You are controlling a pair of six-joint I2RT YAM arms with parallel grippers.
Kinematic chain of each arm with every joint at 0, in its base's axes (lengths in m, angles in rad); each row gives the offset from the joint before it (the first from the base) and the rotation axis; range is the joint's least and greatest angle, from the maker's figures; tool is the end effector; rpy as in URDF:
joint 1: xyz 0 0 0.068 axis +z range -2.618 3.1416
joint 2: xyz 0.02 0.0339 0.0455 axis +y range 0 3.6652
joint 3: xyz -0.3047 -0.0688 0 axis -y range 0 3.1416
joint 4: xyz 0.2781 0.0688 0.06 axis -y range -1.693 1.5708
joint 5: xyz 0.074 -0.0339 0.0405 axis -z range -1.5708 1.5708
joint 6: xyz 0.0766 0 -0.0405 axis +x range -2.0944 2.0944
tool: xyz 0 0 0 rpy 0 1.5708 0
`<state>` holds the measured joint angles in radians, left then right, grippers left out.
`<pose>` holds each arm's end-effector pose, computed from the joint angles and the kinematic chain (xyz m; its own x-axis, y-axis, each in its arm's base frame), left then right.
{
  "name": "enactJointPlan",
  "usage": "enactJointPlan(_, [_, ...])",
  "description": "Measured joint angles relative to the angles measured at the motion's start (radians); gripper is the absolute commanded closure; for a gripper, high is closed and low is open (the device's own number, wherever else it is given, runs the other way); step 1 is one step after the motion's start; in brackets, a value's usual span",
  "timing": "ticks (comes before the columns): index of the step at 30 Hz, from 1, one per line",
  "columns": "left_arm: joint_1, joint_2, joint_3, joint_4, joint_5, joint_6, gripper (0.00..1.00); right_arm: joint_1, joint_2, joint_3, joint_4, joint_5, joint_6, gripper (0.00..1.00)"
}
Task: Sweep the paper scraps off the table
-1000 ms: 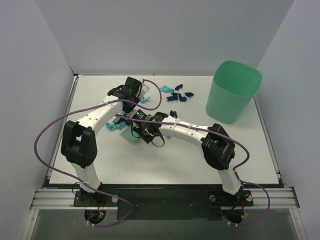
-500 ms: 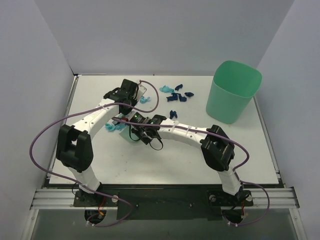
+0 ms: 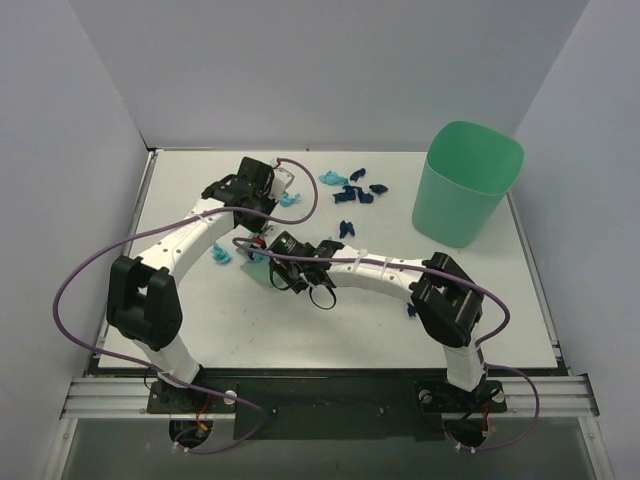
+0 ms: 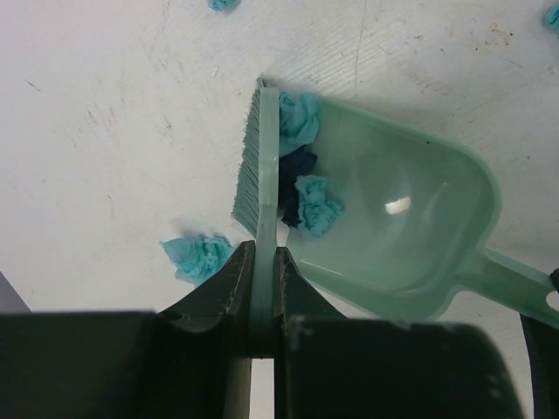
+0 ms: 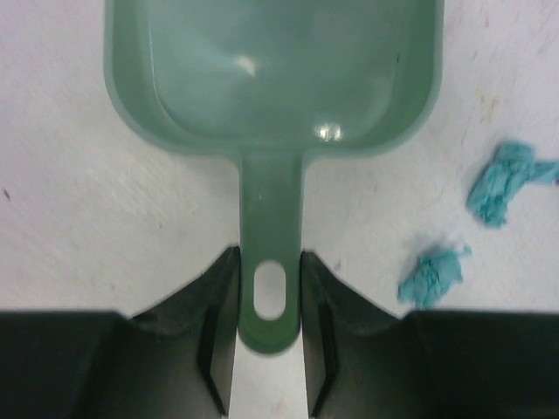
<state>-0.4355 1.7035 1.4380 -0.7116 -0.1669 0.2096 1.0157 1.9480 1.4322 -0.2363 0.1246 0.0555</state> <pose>0.3935 -0.1690 0.2765 -0.6660 0.5362 -0.5185 0.4808 0.8401 0.2511 0.2786 0.4312 0.2093 -0.4036 -0.5464 -0.7338 -0.7742 0.6313 -0.0443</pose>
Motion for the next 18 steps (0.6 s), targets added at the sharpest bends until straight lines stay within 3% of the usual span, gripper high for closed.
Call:
enactJointPlan(8, [-0.023,-0.079,-0.011,-0.055,0.135,-0.064,1.0,-0.033,-0.005,-0.068,0.029,-0.014,0.03,1.0])
enactJointPlan(18, [-0.022,-0.121,-0.049,-0.064,0.153,-0.121,1.0,-0.034,-0.018,-0.118,0.077,-0.014,0.034,1.0])
